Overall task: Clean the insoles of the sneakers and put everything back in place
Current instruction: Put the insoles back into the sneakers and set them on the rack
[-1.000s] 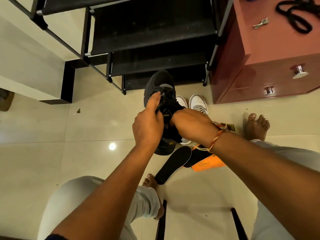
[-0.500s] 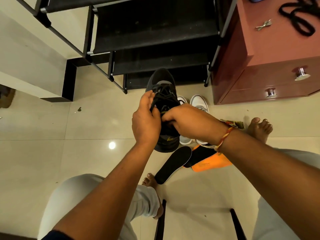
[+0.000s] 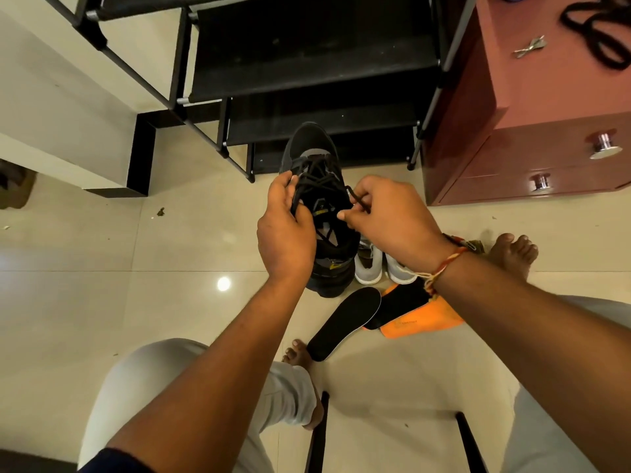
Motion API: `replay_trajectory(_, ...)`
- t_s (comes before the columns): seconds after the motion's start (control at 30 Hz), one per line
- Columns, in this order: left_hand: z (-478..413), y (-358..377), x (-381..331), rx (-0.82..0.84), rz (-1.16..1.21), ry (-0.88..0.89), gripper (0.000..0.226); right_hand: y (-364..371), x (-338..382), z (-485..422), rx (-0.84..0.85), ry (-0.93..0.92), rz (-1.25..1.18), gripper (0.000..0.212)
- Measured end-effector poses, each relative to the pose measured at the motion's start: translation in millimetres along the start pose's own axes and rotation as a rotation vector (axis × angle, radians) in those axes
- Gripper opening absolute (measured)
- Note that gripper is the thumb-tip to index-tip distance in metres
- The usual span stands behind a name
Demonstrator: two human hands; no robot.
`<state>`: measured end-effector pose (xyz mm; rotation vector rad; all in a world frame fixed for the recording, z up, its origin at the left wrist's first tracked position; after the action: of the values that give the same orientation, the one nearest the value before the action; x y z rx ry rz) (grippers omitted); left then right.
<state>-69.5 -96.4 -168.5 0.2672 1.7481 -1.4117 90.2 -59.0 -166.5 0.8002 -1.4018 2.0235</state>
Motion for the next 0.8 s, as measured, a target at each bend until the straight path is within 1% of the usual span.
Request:
replay_trajectory(0.07, -1, -1, 2, -0.011, -0.014, -0.003, 0.046, 2, 5, 1, 0.009, -0.034, 0.008, 0.027)
replay_trajectory(0.13, -1, -2, 3, -0.02, -0.03, -0.009, 0.047, 7, 11, 3, 0.047, -0.091, 0.049, 0.023)
replay_trajectory(0.23, 1, -2, 0, -0.025, -0.054, 0.005, 0.046, 16, 16, 9, 0.153, -0.18, 0.15, 0.021)
replay_trajectory(0.3, 4, -2, -3, -0.019, -0.044, 0.021, 0.045, 20, 12, 11, 0.245, -0.144, 0.248, 0.021)
replay_trajectory(0.33, 5, -1, -5, -0.016, -0.043, 0.039, 0.045, 20, 9, 11, 0.257, -0.106, 0.25, 0.019)
replay_trajectory(0.4, 6, 0, -8, -0.009, -0.049, 0.074, 0.045, 17, 3, 8, 0.215, -0.027, 0.173, 0.016)
replay_trajectory(0.47, 6, 0, -7, -0.005, -0.043, 0.071, 0.045, 10, 0, 6, 0.077, 0.007, 0.127, 0.012)
replay_trajectory(0.53, 5, 0, -6, -0.005, -0.04, 0.06, 0.045, 1, -1, 5, -0.097, -0.038, 0.148, 0.012)
replay_trajectory(0.6, 4, 1, -4, 0.0, -0.042, 0.052, 0.045, -3, -1, 5, -0.204, -0.125, 0.216, 0.015)
replay_trajectory(0.67, 4, 2, -2, 0.013, -0.047, 0.039, 0.045, 2, -2, 4, -0.218, -0.19, 0.321, 0.021)
replay_trajectory(0.77, 6, 6, -2, 0.038, -0.034, 0.045, 0.046, 15, -3, 2, -0.11, -0.2, 0.483, 0.022)
replay_trajectory(0.8, 8, 7, -3, 0.055, -0.031, 0.054, 0.046, 17, -4, 1, -0.096, -0.197, 0.524, 0.021)
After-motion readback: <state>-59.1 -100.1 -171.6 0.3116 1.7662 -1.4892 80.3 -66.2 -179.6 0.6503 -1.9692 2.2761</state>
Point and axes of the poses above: each hand's wrist, its own z-axis away from the middle knuckle, its own y-axis out of the palm, x = y × z, the point moved 5 cm from there along -z, towards the middle knuckle, and after that the axes turned 3 degrees about y, right-handed, at the moved point
